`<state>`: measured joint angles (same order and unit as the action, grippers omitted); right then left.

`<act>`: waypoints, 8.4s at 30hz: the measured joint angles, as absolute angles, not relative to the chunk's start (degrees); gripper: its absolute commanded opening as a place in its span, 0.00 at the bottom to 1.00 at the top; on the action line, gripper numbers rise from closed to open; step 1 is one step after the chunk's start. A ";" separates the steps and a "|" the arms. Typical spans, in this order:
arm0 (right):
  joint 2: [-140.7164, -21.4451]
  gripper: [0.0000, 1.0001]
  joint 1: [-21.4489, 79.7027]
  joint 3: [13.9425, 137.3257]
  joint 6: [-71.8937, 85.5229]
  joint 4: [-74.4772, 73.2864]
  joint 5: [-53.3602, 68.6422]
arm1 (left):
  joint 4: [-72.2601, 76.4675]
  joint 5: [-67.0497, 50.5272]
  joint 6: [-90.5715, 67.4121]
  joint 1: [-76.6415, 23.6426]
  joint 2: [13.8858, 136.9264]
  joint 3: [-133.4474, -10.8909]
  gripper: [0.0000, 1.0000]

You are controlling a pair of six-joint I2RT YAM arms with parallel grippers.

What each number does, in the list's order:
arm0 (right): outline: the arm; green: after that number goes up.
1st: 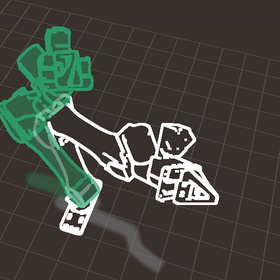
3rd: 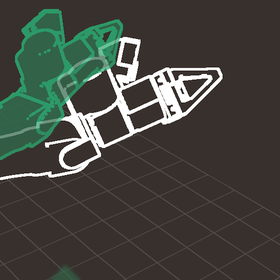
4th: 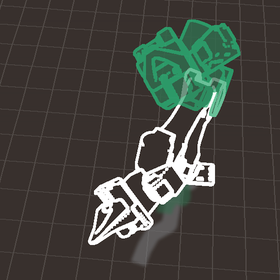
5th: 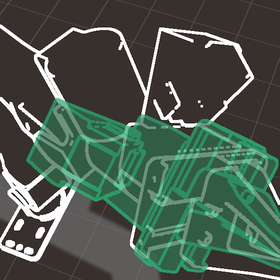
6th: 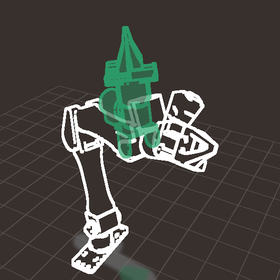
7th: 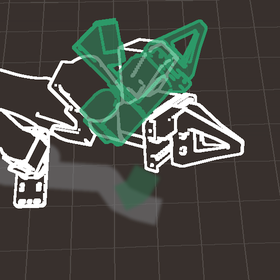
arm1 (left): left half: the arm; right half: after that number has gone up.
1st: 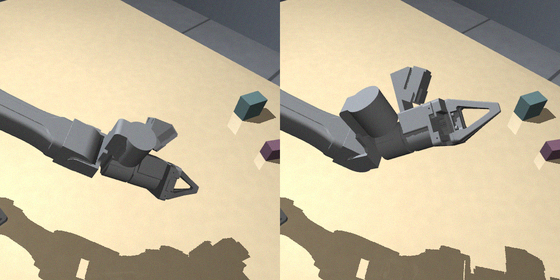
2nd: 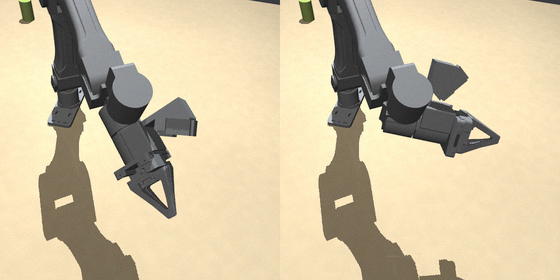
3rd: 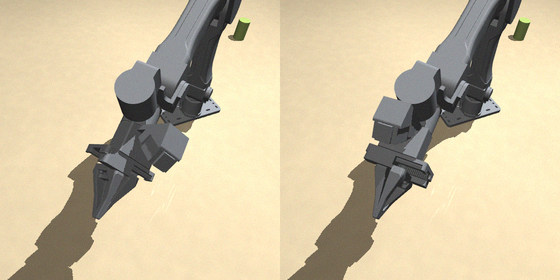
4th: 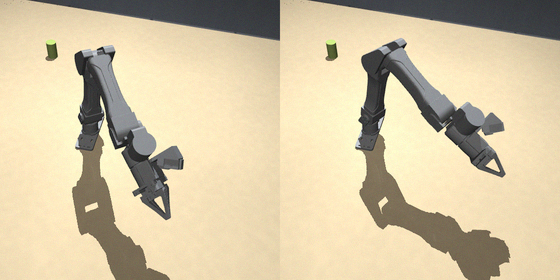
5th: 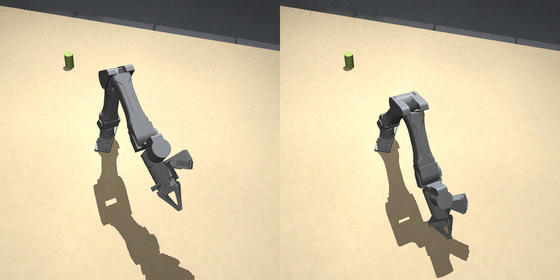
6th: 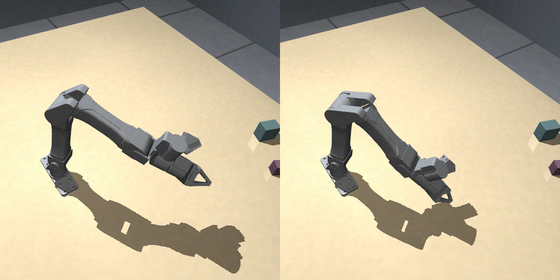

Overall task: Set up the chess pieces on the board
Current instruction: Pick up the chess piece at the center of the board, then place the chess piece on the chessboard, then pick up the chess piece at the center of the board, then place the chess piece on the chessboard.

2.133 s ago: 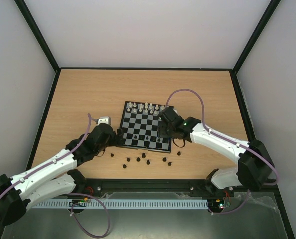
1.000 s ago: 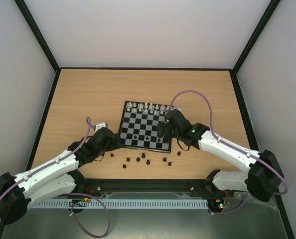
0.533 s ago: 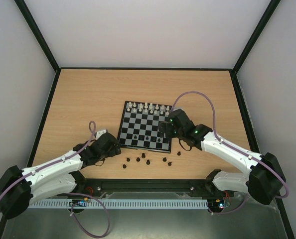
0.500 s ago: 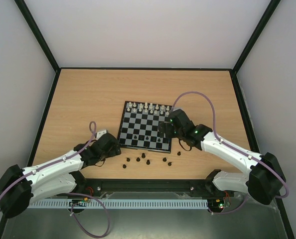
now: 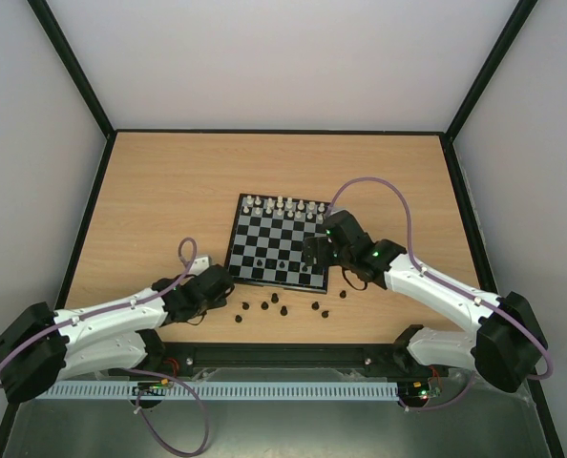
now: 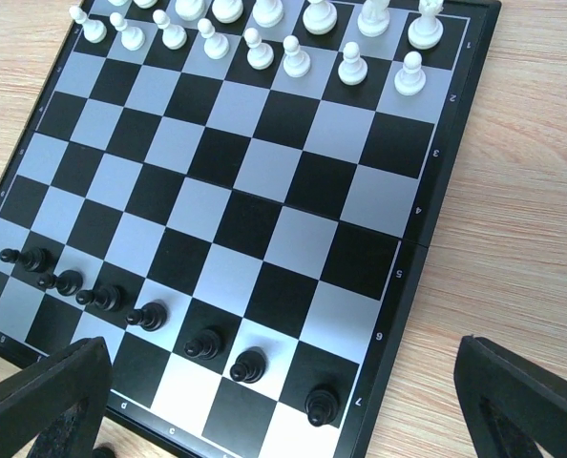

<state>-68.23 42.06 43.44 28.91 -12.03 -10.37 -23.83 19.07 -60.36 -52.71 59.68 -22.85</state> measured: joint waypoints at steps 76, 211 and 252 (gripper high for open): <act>-66.85 0.99 41.95 41.41 28.95 -11.18 -9.47 | -16.47 22.06 -42.09 -44.71 88.90 -46.02 0.11; -70.87 0.01 52.31 42.92 50.48 -29.41 -14.96 | -11.07 10.39 -37.04 -44.93 56.64 -30.63 0.99; -85.76 0.15 52.93 49.34 44.80 -27.42 -15.55 | -11.88 11.44 -37.50 -43.55 55.48 -30.13 0.99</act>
